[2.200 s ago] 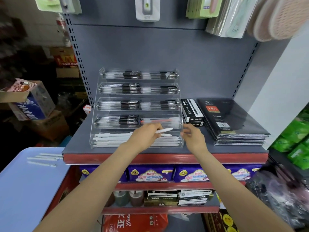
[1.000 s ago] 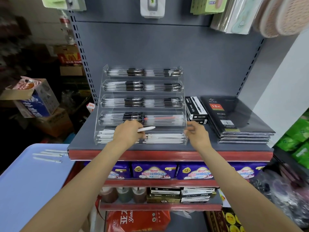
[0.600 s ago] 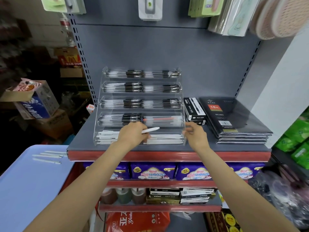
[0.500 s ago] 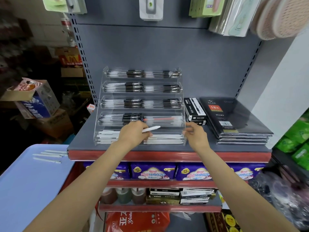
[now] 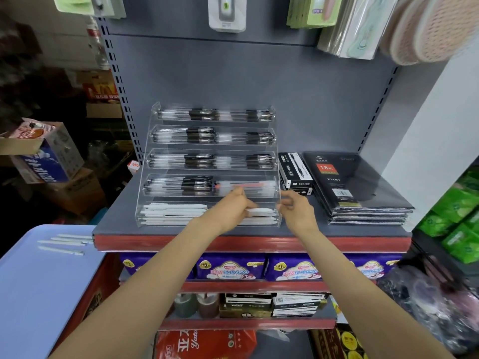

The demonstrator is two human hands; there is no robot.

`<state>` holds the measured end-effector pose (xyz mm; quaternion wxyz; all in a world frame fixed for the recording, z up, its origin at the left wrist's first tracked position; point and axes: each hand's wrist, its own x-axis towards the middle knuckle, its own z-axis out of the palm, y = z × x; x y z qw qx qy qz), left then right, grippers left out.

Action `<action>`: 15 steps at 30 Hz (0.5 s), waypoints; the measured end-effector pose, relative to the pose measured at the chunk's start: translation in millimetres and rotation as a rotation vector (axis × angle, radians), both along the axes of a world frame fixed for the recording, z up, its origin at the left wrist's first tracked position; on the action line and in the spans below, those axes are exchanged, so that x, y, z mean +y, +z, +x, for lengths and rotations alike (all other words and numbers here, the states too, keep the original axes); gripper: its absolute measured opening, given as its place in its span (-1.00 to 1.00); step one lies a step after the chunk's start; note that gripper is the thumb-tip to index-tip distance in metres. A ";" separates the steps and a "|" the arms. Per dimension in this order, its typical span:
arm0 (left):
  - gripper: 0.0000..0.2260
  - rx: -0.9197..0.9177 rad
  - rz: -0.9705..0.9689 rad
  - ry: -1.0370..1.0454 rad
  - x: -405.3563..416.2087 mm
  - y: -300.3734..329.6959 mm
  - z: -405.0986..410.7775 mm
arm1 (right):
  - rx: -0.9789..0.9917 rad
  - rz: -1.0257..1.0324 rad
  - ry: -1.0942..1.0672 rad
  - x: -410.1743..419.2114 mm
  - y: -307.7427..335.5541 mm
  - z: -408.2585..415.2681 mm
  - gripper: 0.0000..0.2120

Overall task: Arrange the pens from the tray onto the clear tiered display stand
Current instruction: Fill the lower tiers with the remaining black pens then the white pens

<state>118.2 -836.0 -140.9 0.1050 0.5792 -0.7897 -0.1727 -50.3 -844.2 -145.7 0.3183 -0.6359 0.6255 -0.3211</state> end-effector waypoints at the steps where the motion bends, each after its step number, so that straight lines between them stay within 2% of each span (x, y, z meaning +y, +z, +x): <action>1: -0.65 0.006 -0.009 -0.003 -0.8 -0.1 -2.4 | 0.001 0.001 0.003 -0.2 -0.4 -0.1 -0.69; 8: -0.80 0.122 -0.076 -0.015 6.1 -6.3 6.6 | -0.018 0.007 0.003 -0.5 -1.3 0.0 -0.68; 15: -0.84 0.090 -0.128 0.039 15.5 -12.4 32.3 | -0.111 0.004 -0.041 3.3 -3.5 -0.9 -0.65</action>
